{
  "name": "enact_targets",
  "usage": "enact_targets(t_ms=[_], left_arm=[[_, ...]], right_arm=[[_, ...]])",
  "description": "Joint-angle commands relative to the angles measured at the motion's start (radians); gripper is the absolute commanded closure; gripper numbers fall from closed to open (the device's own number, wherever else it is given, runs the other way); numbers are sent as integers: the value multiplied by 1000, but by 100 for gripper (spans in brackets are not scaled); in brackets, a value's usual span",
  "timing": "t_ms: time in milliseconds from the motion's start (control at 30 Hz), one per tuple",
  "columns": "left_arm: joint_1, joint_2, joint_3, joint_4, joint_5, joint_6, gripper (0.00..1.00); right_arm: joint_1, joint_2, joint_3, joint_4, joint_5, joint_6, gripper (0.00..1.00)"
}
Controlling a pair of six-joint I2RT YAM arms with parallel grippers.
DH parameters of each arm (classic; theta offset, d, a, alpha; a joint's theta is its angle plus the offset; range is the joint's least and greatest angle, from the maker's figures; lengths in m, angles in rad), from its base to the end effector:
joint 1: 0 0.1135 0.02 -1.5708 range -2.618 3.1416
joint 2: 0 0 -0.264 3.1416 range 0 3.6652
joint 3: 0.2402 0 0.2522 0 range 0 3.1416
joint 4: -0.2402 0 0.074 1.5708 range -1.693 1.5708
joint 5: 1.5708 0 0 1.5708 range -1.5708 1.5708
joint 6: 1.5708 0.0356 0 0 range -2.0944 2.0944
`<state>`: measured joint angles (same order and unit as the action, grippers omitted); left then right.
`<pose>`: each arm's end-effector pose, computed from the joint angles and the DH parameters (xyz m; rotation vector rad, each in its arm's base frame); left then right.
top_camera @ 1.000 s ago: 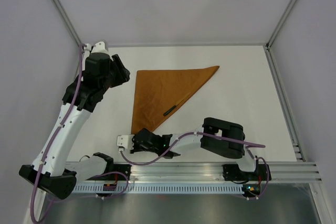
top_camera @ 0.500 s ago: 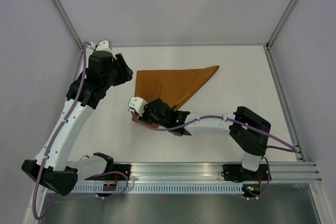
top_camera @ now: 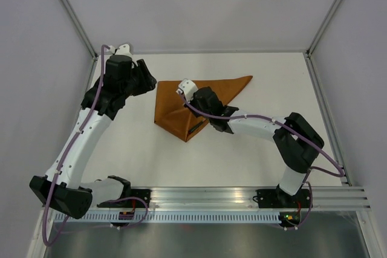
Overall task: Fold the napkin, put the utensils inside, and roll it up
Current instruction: Fold the napkin
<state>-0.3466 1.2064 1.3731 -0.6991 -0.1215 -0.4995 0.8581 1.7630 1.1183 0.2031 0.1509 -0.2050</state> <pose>0.2382 -0.0815 0.4045 -0.2354 2.1088 -0.3799 0.2663 0.2999 0.2267 -0.9380 1.7856 0.2651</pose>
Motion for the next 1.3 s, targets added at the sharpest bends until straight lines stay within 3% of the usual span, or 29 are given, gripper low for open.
enact_targets(t_ms=[0,600,1100,1267], left_arm=[[9,25,-3,52,55,38,45],[11,131,-89,168,172,36,46],[9,162,-132,211,217,26,46],[9,160,-143,220,218,26,46]], right_arm=[[-63,-50,-12,-22,-10,19,99],[-271,-36,-92,-7,-16,-13,99],[-310,35,-88,-37,-45,-5,99],[-320,61,-40,-123,-54,9,92]])
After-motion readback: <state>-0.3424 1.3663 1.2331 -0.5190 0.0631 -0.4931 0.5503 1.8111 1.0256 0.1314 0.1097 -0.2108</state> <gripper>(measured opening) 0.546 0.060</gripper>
